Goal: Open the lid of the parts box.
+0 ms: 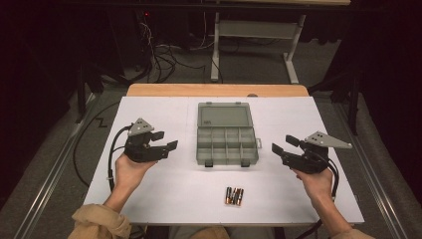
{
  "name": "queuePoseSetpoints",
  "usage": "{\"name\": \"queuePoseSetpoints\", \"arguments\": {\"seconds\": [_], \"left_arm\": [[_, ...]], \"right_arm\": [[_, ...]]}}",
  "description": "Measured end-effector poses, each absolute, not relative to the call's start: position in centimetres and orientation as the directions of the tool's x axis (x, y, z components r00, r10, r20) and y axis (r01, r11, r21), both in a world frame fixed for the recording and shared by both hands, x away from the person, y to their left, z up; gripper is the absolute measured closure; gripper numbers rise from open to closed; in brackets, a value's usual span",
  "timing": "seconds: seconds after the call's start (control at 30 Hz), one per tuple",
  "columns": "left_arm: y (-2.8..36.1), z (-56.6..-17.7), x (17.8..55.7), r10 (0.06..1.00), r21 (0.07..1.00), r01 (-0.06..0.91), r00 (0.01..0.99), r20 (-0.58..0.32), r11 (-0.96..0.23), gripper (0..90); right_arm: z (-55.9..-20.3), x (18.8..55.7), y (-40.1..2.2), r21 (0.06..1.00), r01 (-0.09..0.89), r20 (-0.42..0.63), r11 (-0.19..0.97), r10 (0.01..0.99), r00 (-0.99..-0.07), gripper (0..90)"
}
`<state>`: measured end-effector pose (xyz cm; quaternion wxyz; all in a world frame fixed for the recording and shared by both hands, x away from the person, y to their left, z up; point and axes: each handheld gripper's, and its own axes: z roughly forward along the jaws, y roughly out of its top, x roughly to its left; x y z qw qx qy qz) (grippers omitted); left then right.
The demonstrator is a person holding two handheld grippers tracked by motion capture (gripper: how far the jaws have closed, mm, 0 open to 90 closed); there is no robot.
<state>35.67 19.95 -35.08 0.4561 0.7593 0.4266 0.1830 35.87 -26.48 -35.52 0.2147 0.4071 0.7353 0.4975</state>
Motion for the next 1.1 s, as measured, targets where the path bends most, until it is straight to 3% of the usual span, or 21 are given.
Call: {"name": "queuePoseSetpoints", "arguments": {"seconds": [0.57, 1.1], "left_arm": [[22.5, -36.3, 32.6, 0.825, 0.875, 0.467, 0.54, -0.17, -0.126, 36.8], [22.4, -37.2, 30.5, 0.805, 0.898, 0.414, 0.578, -0.133, -0.149, 30.9]], "right_arm": [[-36.4, 32.6, -28.0, 0.948, 0.287, 0.062, 0.138, 0.804, -0.591, 35.7], [-38.0, 30.0, -30.9, 0.966, 0.253, 0.108, 0.046, 0.819, -0.564, 31.3]]}}
